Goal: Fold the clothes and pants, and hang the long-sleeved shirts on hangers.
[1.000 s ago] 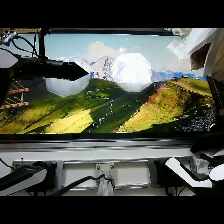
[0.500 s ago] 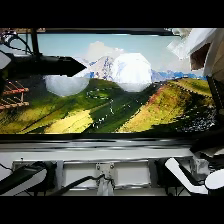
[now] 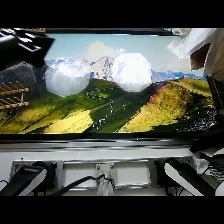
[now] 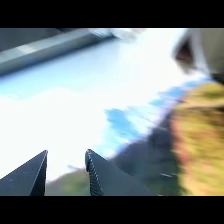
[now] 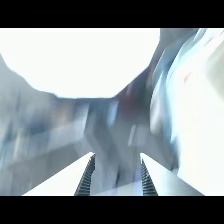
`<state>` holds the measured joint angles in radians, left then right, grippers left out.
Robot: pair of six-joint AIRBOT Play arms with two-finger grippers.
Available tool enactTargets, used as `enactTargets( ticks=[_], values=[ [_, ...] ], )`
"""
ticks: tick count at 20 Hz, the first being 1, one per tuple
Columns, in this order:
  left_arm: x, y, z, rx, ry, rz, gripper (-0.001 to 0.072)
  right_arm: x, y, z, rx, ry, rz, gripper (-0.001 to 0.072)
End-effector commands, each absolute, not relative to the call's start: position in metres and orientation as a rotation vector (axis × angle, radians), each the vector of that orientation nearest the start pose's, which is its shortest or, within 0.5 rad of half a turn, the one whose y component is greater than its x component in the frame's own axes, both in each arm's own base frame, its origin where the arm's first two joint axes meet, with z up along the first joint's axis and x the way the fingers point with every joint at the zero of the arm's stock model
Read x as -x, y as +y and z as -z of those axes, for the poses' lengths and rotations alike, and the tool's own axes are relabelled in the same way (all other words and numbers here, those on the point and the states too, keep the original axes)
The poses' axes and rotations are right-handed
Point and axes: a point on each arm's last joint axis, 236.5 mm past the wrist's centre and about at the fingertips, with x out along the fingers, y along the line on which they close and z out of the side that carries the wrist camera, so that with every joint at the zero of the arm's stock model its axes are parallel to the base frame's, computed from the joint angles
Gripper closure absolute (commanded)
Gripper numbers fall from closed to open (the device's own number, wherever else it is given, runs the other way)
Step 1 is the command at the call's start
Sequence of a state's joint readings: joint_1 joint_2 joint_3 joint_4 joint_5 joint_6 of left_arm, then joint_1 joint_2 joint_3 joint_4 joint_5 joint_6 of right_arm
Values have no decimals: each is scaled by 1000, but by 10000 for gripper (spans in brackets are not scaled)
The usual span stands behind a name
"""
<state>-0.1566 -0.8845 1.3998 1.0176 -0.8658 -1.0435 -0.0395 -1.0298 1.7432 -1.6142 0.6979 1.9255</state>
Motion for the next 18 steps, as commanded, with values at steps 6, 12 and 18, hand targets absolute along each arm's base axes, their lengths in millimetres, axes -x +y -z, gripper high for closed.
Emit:
enactTargets(
  ticks=[6, 12, 18],
  values=[
    [-339, -128, -378, -209, 115, 488, 430, -405, 184, -260, -30, 481, -376, 347],
    [-339, -128, -378, -209, 115, 488, 430, -397, 201, -259, -19, 486, -417, 347],
    [-339, -128, -378, -209, 115, 488, 429, -397, 201, -259, -19, 486, -417, 347]
  ],
)
